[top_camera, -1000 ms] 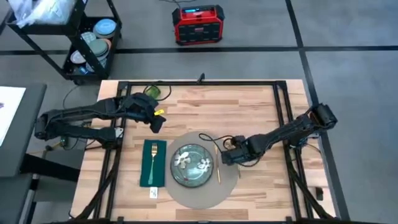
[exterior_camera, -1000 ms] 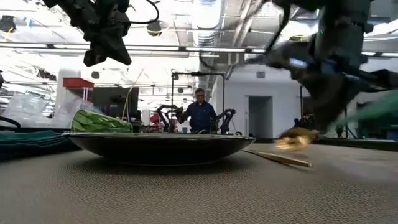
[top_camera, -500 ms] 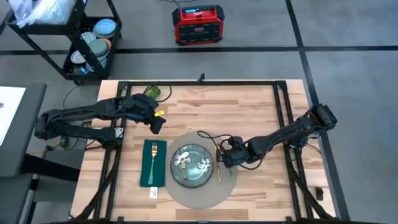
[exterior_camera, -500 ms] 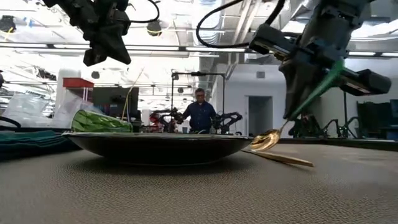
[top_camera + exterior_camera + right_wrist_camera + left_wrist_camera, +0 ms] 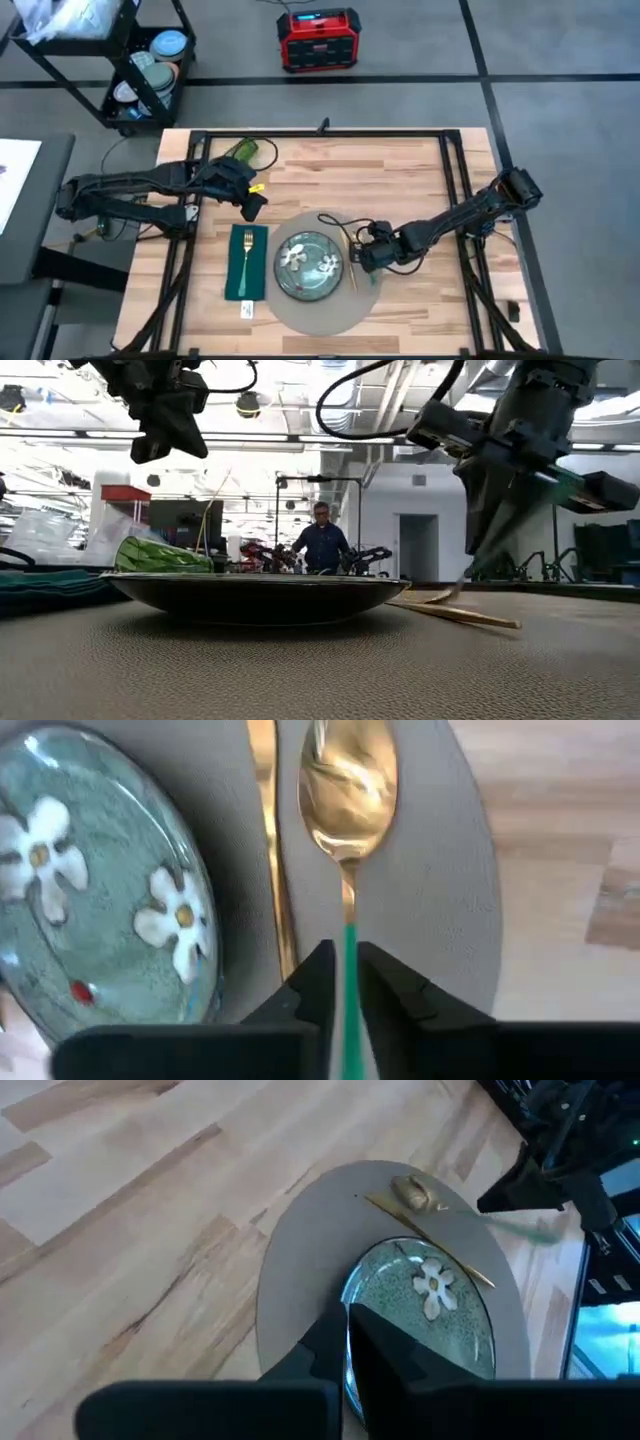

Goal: Set table place
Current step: Put the green spoon on the gray tablemat to the right of the gold table knife

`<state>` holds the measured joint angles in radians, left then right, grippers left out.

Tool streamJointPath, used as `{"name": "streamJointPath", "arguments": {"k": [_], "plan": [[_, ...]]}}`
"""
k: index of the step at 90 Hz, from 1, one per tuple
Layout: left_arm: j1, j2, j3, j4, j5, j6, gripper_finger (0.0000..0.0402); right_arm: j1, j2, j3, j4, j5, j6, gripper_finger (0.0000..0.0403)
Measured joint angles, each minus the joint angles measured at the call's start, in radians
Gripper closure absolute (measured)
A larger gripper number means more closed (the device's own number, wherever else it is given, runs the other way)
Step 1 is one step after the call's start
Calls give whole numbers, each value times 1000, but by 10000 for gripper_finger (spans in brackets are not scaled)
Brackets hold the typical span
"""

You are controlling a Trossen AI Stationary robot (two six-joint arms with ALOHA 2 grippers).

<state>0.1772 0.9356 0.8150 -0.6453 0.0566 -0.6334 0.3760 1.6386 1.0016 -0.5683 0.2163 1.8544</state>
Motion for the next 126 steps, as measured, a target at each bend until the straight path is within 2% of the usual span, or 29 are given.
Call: {"name": "streamJointPath", "arguments": {"k": [19, 35, 58, 79, 93, 106, 119, 126], "plan": [[-9, 0, 0, 0, 0, -24, 402, 2, 0, -6, -25, -3, -3, 282], [-9, 0, 0, 0, 0, -49, 402, -5, 0, -6, -42, 60, -61, 268], [-51, 0, 0, -26, -1, -127, 402, -74, 0, -6, 14, 2, -339, 296], [-90, 0, 0, -85, -111, -200, 402, -167, 0, -6, 46, -33, -587, 394], [-91, 0, 0, -78, -157, -239, 402, -276, 2, 1, 126, -148, -750, 402], [-91, 0, 0, -79, -163, -247, 402, -354, 2, 21, 135, -172, -850, 403], [-91, 0, 0, -79, -188, -251, 402, -415, 2, 53, 139, -259, -927, 403], [-91, 0, 0, -79, -200, -254, 402, -427, 24, 76, 133, -269, -952, 403]]}}
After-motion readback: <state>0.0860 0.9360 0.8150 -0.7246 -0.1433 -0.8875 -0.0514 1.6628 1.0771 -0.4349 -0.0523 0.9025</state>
